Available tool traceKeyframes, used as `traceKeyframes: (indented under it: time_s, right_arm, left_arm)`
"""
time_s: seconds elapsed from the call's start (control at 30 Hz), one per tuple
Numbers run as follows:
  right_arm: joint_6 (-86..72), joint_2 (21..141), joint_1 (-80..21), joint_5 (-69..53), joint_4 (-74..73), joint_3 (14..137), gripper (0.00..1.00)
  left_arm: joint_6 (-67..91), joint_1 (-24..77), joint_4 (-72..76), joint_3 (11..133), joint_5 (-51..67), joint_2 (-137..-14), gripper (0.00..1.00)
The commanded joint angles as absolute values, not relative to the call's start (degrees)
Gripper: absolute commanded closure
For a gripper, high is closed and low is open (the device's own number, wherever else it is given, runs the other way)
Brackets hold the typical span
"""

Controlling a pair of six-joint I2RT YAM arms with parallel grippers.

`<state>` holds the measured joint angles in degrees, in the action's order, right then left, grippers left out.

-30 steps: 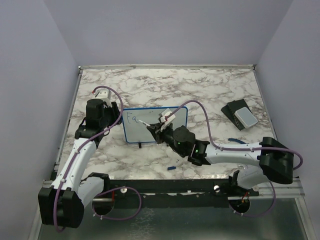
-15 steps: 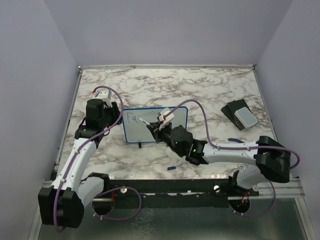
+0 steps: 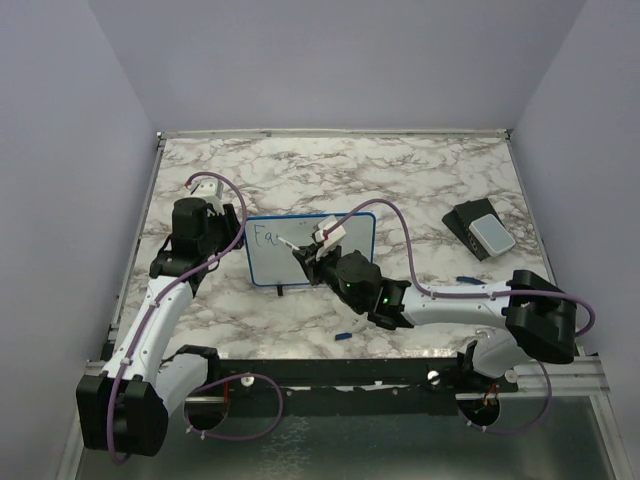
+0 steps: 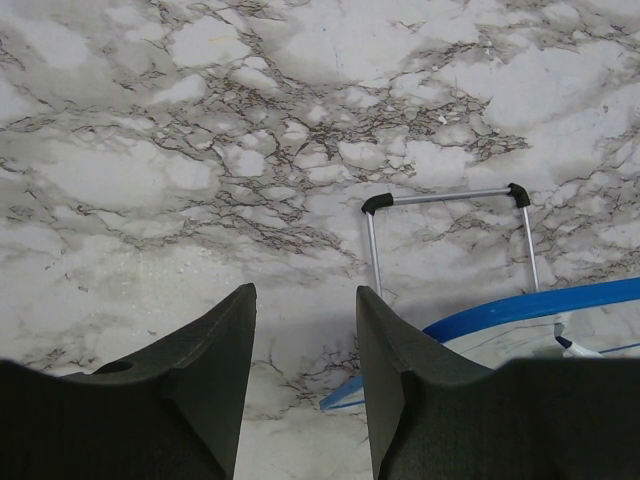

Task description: Write a sentence on the whiteboard

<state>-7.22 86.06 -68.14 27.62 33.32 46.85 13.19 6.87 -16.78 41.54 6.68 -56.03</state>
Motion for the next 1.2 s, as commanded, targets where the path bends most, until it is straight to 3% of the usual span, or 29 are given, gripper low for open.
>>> traceKeyframes:
  time_s: [0.0,0.57,0.87,1.17]
  right_arm:
    - [-8.7,87.3,-67.7,29.2,31.3,48.0,1.0]
    - [-10.0,87.0,-67.7,28.7,30.2,47.0,0.99]
    - [-6.9,82.4,-67.8,21.8,35.9,44.0,0.99]
    - [-5.8,83.1,-67.8,27.8,36.5,45.9,0.99]
  left_arm:
    - [12.9,7.2,-16.0,40.8,8.7,-55.0,0.53]
    - [13.0,7.2,-16.0,40.8,8.5,-54.6,0.53]
    - [13.1,7.2,-16.1,40.8,8.4,-54.8,0.53]
    - [13.1,7.1,-16.0,40.8,8.5,-54.9,0.53]
